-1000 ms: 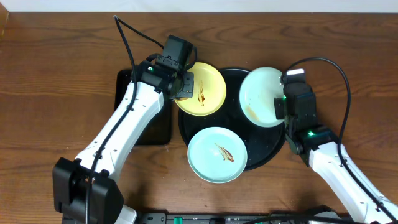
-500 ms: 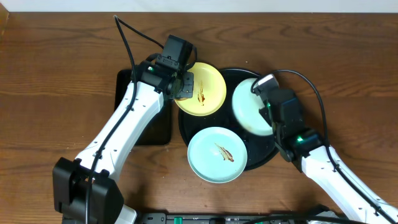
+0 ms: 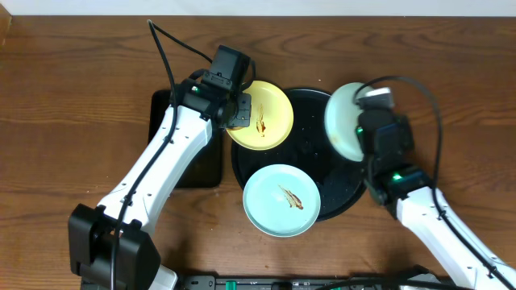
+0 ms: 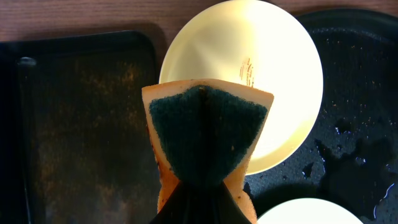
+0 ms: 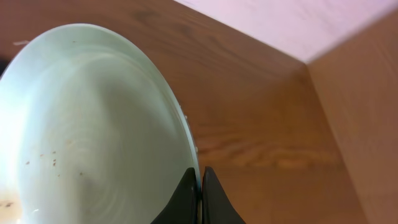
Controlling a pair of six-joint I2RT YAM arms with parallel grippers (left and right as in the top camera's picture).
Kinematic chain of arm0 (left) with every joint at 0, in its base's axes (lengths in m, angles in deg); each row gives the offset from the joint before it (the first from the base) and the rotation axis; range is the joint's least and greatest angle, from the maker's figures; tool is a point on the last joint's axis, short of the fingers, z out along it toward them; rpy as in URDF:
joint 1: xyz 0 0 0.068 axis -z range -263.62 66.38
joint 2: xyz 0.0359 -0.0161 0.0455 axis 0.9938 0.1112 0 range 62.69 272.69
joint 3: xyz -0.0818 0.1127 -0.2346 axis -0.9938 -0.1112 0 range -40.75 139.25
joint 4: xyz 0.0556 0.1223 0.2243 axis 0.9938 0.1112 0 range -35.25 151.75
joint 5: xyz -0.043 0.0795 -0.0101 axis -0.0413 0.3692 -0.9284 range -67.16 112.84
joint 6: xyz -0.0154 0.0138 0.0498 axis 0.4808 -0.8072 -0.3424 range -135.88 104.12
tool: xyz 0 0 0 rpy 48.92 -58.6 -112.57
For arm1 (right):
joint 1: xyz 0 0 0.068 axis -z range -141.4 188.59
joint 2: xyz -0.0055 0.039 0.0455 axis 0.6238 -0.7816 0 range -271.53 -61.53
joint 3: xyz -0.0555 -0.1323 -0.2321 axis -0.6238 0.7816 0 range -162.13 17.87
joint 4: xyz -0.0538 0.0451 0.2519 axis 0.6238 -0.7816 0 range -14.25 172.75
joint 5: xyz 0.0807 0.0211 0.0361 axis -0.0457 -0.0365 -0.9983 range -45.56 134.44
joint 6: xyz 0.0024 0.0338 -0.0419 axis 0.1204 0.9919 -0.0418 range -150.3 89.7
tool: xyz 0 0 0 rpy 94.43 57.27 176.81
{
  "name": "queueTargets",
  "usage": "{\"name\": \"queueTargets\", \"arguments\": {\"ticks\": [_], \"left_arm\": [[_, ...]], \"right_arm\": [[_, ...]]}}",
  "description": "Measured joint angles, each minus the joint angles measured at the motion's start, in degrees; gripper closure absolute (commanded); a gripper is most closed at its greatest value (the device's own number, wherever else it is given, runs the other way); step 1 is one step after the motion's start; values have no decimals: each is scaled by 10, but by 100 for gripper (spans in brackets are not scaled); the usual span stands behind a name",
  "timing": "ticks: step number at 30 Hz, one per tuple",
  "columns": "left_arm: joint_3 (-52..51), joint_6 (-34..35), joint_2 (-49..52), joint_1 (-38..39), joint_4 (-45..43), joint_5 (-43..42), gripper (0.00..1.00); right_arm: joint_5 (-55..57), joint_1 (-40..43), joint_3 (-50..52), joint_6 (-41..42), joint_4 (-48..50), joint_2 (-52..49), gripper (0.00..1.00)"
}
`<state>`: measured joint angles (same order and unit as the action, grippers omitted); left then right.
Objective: Clean dirty plates on tray and stack at the side
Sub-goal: 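Carry the light-green plate right and set it on the table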
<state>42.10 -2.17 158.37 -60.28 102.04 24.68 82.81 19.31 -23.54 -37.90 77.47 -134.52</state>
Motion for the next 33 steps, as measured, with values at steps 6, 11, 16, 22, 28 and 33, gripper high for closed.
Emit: {"name": "queueTargets", "arguments": {"ticks": [6,11,16,22,28,33], "left_arm": [[0,0,0,0,0,0,92],[0,0,0,0,0,0,92],[0,0,0,0,1,0,92],[0,0,0,0,1,0,92],[0,0,0,0,1,0,92],[0,0,0,0,1,0,92]], "right_arm": [[-18,105,0,83,-10,0,99],[-83,210,0,174,-36,0,99],[-120,308,0,268,-71,0,99],[-144,381,0,316,-70,-29,99],[-183,425,0,329,-23,-103,99],[-233,434,0,327,-19,-122,88]]}}
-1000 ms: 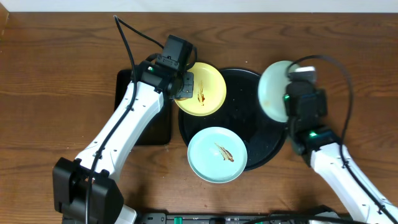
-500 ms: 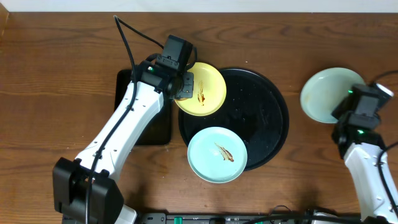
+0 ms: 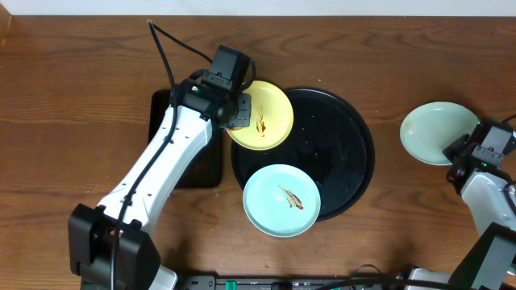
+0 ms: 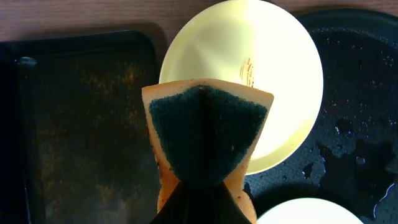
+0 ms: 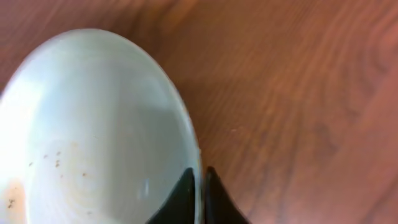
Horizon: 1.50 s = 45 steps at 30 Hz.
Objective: Clean dirty plates on tray and stack at the side
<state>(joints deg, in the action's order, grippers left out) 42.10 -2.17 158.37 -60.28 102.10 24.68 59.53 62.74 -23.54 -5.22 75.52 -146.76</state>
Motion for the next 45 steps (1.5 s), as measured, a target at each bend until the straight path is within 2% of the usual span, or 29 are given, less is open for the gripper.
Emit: {"name": "queueTargets", "arguments": {"ticks": [10,15,19,22,26,31,36,40,45], "left_arm": [[0,0,0,0,0,0,92],[0,0,0,0,0,0,92],[0,0,0,0,0,0,92],[0,0,0,0,0,0,92],[0,0,0,0,0,0,92],[0,0,0,0,0,0,92],[0,0,0,0,0,0,92],[0,0,0,0,0,0,92],[0,0,0,0,0,0,92]], "right_arm": [[-182,-28,0,-35,-34,56,81],[-313,-100,-2,-42,-127,81,77],[-363,-184,-1,-47,-217,80,76],[-380,-249,-1,-47,-262,76,75],[-389,-324,-1,-47,-274,72,67],[-385,-410,-1,-49,-278,67,67],[-358,-462,-1,-41,-288,51,70],[-351,-474,-1,-30,-289,37,72],[-345,-475,-1,-21,-288,3,85]]}}
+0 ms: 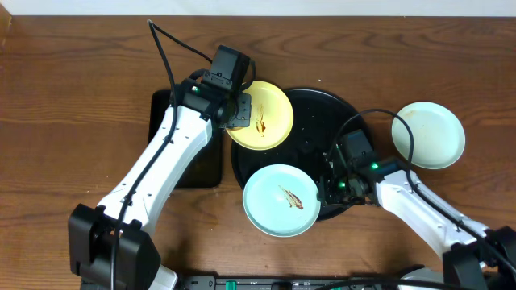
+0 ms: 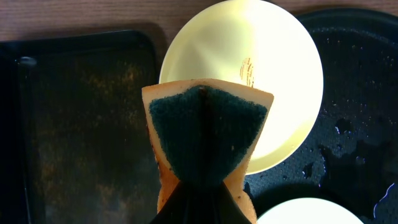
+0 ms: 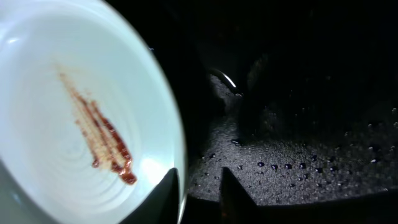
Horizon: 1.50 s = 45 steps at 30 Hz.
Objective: Clean dirty plates on tray and stack at the side
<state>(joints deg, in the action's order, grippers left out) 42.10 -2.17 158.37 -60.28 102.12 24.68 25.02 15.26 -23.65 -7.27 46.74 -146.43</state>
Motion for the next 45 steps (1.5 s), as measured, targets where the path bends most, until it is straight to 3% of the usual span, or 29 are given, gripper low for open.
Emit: {"name": "queueTargets", "arguments": {"ticks": [6,15,23,31,45], "left_arm": [[0,0,0,0,0,0,92],[0,5,0,0,0,-6,92],[-2,13,0,8,-30,-93,92],[-16,13,11,70,-45,-148,92],[-18,38,118,176,-66,-238,93]], "right_arm": [[7,-2,0,4,35,-25,99],[49,6,0,6,90,-27,99],[118,33,0,-17,152,-27,99],[142,33,0,-25,135,-27,99],[159,33,0,-27,126,-27,99]]}}
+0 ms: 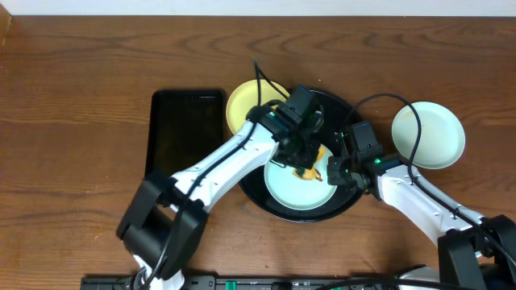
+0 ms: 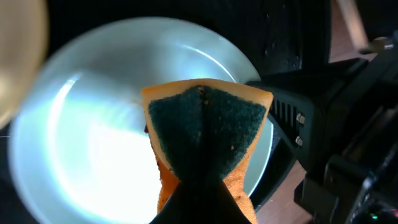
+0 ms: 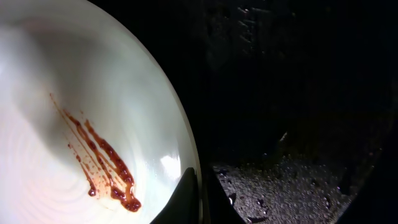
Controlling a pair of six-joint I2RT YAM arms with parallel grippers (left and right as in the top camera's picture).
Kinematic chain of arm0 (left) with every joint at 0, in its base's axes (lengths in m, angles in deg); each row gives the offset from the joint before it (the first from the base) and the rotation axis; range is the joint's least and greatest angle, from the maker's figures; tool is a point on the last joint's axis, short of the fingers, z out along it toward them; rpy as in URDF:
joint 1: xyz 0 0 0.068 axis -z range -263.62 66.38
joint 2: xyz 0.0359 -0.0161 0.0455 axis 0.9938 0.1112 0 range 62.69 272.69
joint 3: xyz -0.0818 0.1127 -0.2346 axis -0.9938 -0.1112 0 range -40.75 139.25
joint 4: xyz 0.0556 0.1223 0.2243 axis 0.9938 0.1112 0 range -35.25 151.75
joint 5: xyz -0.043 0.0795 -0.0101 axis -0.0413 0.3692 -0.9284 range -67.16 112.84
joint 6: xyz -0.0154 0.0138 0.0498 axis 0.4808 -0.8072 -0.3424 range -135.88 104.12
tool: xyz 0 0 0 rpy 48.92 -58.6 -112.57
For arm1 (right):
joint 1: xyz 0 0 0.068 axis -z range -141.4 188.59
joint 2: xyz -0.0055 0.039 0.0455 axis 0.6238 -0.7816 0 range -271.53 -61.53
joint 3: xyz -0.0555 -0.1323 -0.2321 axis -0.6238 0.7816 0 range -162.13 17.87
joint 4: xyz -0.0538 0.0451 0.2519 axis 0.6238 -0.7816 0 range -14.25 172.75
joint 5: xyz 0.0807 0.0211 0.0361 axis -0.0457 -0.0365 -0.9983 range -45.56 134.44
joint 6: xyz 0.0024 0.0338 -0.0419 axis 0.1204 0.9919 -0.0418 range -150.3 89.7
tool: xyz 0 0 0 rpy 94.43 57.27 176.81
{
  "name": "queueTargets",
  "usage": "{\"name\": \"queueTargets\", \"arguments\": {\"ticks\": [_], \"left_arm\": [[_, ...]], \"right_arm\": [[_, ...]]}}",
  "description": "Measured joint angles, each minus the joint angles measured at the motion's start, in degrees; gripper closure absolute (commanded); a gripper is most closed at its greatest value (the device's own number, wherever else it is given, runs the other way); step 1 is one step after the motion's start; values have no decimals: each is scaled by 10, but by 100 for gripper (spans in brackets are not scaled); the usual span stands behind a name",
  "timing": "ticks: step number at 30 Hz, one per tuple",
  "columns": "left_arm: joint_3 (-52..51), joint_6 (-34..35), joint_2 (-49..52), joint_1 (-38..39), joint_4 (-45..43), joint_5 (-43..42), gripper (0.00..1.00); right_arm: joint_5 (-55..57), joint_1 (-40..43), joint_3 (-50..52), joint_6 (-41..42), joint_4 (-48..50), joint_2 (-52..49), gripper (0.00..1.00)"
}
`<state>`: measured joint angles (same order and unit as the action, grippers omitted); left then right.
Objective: Clean dirty plates on tray and stack at the side
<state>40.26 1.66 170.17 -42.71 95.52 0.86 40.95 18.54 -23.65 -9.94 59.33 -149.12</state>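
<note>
A pale blue plate (image 1: 300, 187) smeared with red sauce (image 3: 99, 158) lies on the round black tray (image 1: 349, 122). My right gripper (image 3: 201, 186) is shut on its right rim, seen in the overhead view at the plate's edge (image 1: 337, 171). My left gripper (image 1: 302, 157) is shut on an orange sponge with a green scrub face (image 2: 207, 134), held over that plate (image 2: 74, 143). A yellow plate (image 1: 242, 105) sits at the tray's upper left, partly hidden by the left arm. A clean pale green plate (image 1: 428, 134) rests on the table to the right.
A dark rectangular tray (image 1: 186, 129) lies left of the round tray. Cables loop above both arms. The wooden table (image 1: 72, 161) stretches out to the left and right of the trays.
My left gripper with the sponge has moved from over the yellow plate to over the blue plate. My right gripper has shut on the blue plate's rim. The plate now sits further right on the tray.
My right gripper first held the pale green plate at the tray's right edge, then held it over the table at the right. Later that plate lay there alone and the gripper stood open at the blue plate. The left arm stayed put with the sponge until now.
</note>
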Motion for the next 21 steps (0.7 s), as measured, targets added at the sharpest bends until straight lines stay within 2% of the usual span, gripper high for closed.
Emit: {"name": "queueTargets", "arguments": {"ticks": [11,21], "left_arm": [[0,51,15,0,-36,-60,92],[0,94,45,0,-38,-80,92]], "right_arm": [[10,0,0,1,-12,0,99],[13,0,0,5,-14,0,99]]}}
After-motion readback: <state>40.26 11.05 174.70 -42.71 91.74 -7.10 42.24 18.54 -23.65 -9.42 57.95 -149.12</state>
